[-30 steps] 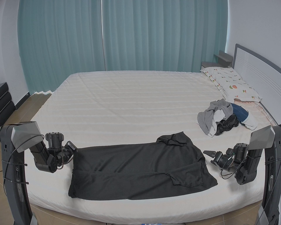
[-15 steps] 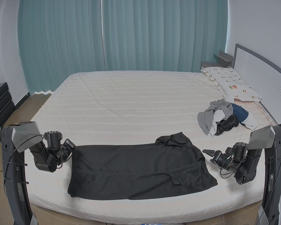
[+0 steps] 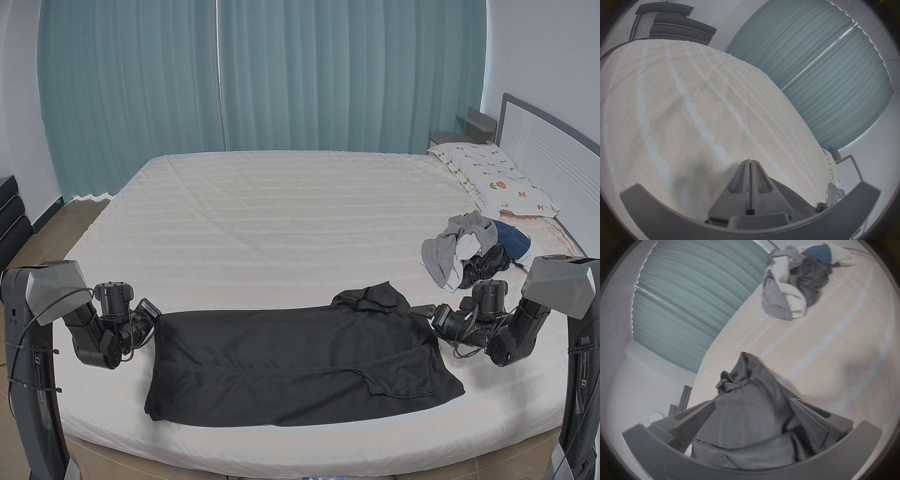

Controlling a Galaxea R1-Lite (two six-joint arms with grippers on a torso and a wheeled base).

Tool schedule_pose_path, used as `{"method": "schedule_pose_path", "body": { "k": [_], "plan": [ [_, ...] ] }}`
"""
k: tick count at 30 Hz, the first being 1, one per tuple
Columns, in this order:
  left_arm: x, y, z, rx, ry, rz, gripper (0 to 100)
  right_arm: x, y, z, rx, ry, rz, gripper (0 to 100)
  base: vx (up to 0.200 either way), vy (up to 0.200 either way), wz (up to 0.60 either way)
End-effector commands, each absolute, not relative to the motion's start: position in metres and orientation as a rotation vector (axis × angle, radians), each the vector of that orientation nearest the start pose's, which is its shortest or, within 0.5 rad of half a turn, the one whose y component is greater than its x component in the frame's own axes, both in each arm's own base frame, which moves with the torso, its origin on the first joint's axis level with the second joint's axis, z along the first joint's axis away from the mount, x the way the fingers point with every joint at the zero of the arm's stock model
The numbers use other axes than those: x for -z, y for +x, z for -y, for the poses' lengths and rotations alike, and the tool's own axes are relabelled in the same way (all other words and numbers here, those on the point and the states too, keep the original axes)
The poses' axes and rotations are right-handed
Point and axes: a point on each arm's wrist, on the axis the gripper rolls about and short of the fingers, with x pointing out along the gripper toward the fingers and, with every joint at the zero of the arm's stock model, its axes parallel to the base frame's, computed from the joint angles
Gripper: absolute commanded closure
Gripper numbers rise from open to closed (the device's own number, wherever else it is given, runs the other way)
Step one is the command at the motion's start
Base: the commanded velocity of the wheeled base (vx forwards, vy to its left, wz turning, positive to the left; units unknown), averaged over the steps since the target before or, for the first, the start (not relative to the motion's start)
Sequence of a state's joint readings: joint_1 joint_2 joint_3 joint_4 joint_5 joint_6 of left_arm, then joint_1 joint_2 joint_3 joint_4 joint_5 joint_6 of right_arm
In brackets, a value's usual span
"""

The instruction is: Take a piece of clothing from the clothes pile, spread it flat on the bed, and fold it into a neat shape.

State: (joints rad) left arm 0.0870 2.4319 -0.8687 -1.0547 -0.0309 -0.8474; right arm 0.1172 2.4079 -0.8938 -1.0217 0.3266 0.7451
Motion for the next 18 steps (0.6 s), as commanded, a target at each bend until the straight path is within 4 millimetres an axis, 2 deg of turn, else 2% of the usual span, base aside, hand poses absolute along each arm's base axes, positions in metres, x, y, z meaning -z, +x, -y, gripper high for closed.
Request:
{"method": "schedule_pose_path", "body": {
  "k": [1, 7, 18],
  "plan": [
    [0.029, 0.391, -0.033, -0.269, -0.857, -0.458, 100, 0.001, 0.418, -0.105, -0.311, 0.727, -0.6, 0, 0.0, 0.0, 0.0],
    [0.03, 0.391, -0.033, -0.271, -0.857, -0.457, 100, 0.01, 0.426, -0.126, -0.321, 0.71, -0.668, 0, 0.0, 0.0, 0.0],
    [0.03, 0.39, -0.032, -0.27, -0.855, -0.461, 100, 0.013, 0.454, -0.135, -0.288, 0.707, -0.744, 0, 0.0, 0.0, 0.0]
  ]
}}
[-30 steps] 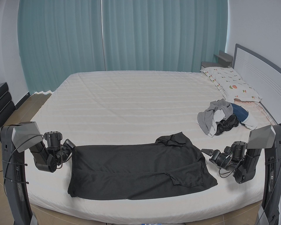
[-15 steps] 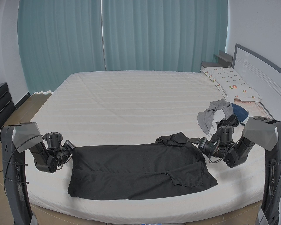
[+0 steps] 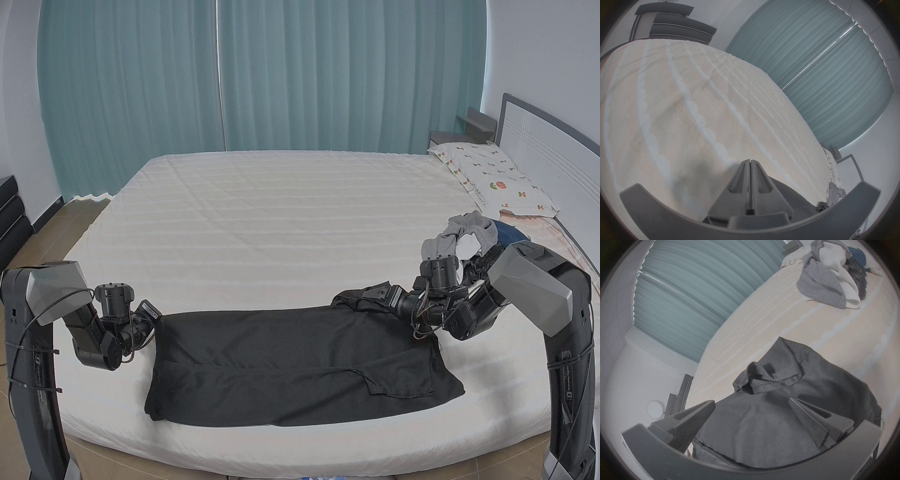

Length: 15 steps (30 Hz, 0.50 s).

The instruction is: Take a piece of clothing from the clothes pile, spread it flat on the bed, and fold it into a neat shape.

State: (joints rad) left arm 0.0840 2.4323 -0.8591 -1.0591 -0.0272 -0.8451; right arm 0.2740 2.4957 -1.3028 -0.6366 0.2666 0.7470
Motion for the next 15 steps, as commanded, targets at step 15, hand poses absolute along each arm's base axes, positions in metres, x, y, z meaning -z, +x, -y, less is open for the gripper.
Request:
{"method": "schedule_pose_path", "body": {
  "k": [15],
  "plan": [
    [0.03, 0.391, -0.032, -0.269, -0.853, -0.46, 100, 0.023, 0.473, -0.159, -0.245, 0.698, -0.787, 0, 0.0, 0.0, 0.0]
  ]
}}
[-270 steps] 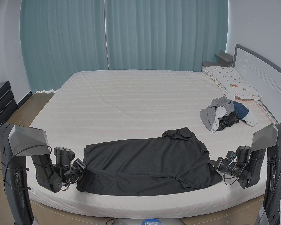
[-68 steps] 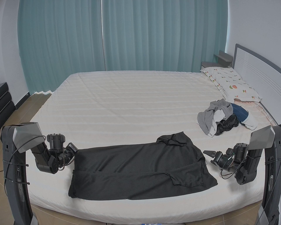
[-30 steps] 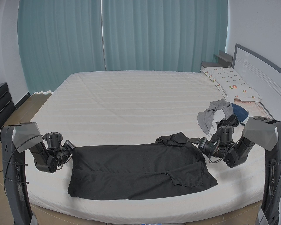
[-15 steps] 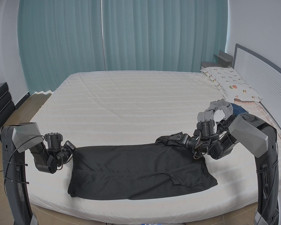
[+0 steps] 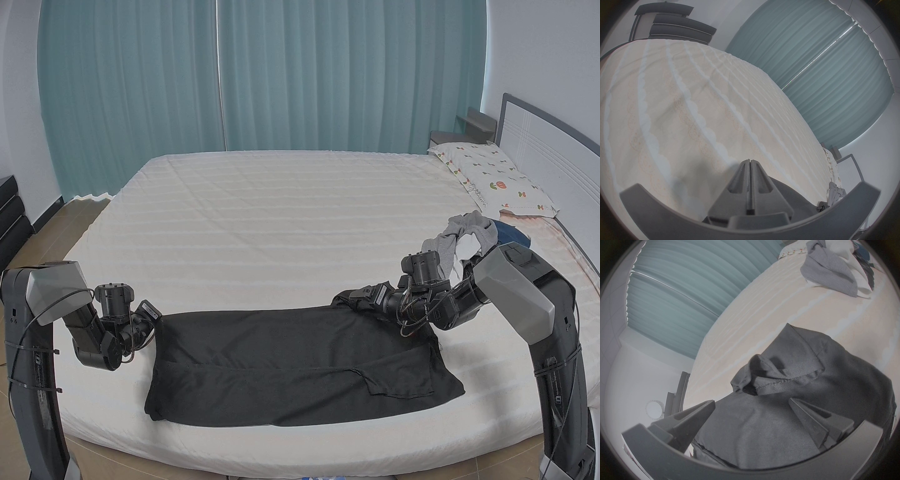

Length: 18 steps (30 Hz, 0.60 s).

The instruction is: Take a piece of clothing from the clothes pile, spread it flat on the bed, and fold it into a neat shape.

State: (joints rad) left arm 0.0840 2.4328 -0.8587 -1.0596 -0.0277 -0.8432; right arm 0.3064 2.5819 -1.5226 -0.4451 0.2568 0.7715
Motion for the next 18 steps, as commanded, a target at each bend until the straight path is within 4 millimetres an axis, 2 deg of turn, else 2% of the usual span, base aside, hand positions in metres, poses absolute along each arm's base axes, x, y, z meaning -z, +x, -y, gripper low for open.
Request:
{"method": "schedule_pose_path", "body": {
  "k": [1, 4, 9, 11, 13, 15, 18],
  "plan": [
    [0.031, 0.391, -0.032, -0.27, -0.853, -0.461, 100, 0.025, 0.477, -0.16, -0.228, 0.693, -0.773, 0, 0.0, 0.0, 0.0],
    [0.031, 0.391, -0.032, -0.269, -0.852, -0.461, 100, 0.032, 0.49, -0.163, -0.185, 0.684, -0.717, 0, 0.0, 0.0, 0.0],
    [0.031, 0.391, -0.032, -0.269, -0.852, -0.461, 100, 0.03, 0.503, -0.166, -0.159, 0.708, -0.638, 0, 0.0, 0.0, 0.0],
    [0.031, 0.391, -0.032, -0.269, -0.852, -0.461, 100, 0.022, 0.51, -0.174, -0.173, 0.751, -0.576, 0, 0.0, 0.0, 0.0],
    [0.031, 0.391, -0.032, -0.27, -0.853, -0.461, 100, 0.018, 0.526, -0.18, -0.175, 0.792, -0.414, 0, 0.0, 0.0, 0.0],
    [0.03, 0.391, -0.032, -0.269, -0.853, -0.46, 100, 0.031, 0.528, -0.181, -0.155, 0.782, -0.355, 0, 0.0, 0.0, 0.0],
    [0.031, 0.391, -0.032, -0.27, -0.855, -0.461, 100, 0.027, 0.527, -0.19, -0.198, 0.76, -0.261, 0, 0.0, 0.0, 0.0]
  ]
}}
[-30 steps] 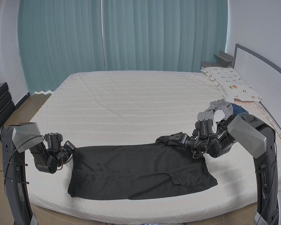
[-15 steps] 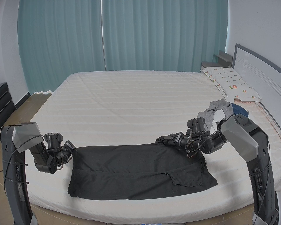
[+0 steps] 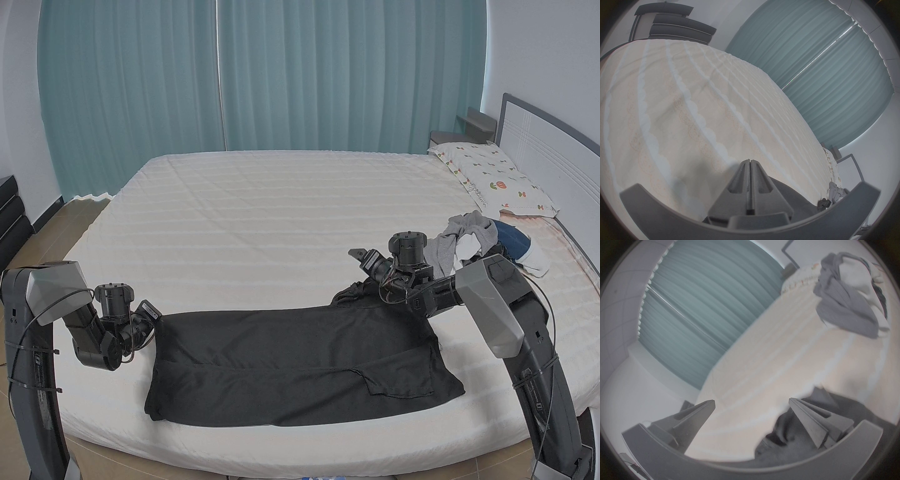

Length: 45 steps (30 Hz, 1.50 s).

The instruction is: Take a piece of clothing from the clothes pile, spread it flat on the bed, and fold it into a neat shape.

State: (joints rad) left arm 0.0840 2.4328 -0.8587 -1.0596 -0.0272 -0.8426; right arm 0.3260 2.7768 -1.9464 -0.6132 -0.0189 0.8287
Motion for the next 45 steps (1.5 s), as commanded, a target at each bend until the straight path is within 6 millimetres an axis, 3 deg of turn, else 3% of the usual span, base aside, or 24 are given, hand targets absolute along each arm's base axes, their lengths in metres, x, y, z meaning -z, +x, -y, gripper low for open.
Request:
{"method": "schedule_pose_path", "body": {
  "k": [1, 6, 10, 11, 12, 14, 16, 19, 23, 29, 38, 45],
  "plan": [
    [0.031, 0.391, -0.032, -0.271, -0.853, -0.46, 100, 0.027, 0.527, -0.19, -0.201, 0.756, -0.259, 0, 0.0, 0.0, 0.0],
    [0.031, 0.391, -0.032, -0.271, -0.854, -0.459, 100, 0.028, 0.528, -0.186, -0.198, 0.706, -0.244, 0, 0.0, 0.0, 0.0],
    [0.03, 0.391, -0.032, -0.271, -0.854, -0.459, 100, 0.012, 0.535, -0.168, -0.169, 0.704, -0.211, 0, 0.0, 0.0, 0.0],
    [0.03, 0.391, -0.032, -0.269, -0.855, -0.459, 100, -0.005, 0.539, -0.154, -0.149, 0.687, -0.196, 0, 0.0, 0.0, 0.0],
    [0.03, 0.391, -0.032, -0.269, -0.855, -0.459, 100, -0.005, 0.539, -0.154, -0.149, 0.687, -0.196, 0, 0.0, 0.0, 0.0],
    [0.03, 0.391, -0.032, -0.269, -0.855, -0.459, 100, -0.025, 0.538, -0.132, -0.117, 0.671, -0.224, 0, 0.0, 0.0, 0.0],
    [0.03, 0.391, -0.032, -0.269, -0.855, -0.459, 100, -0.027, 0.537, -0.125, -0.111, 0.668, -0.237, 0, 0.0, 0.0, 0.0],
    [0.03, 0.39, -0.032, -0.27, -0.855, -0.461, 100, -0.028, 0.527, -0.099, -0.15, 0.645, -0.32, 0, 0.0, 0.0, 0.0],
    [0.03, 0.39, -0.032, -0.27, -0.855, -0.461, 100, -0.008, 0.519, -0.08, -0.182, 0.637, -0.42, 0, 0.0, 0.0, 0.0],
    [0.03, 0.391, -0.032, -0.269, -0.855, -0.459, 100, 0.017, 0.52, -0.066, -0.186, 0.648, -0.475, 0, 0.0, 0.0, 0.0],
    [0.03, 0.391, -0.032, -0.269, -0.855, -0.459, 100, 0.044, 0.518, -0.071, -0.194, 0.631, -0.527, 0, 0.0, 0.0, 0.0],
    [0.03, 0.391, -0.032, -0.269, -0.853, -0.46, 100, 0.045, 0.516, -0.072, -0.197, 0.622, -0.53, 0, 0.0, 0.0, 0.0]
  ]
}}
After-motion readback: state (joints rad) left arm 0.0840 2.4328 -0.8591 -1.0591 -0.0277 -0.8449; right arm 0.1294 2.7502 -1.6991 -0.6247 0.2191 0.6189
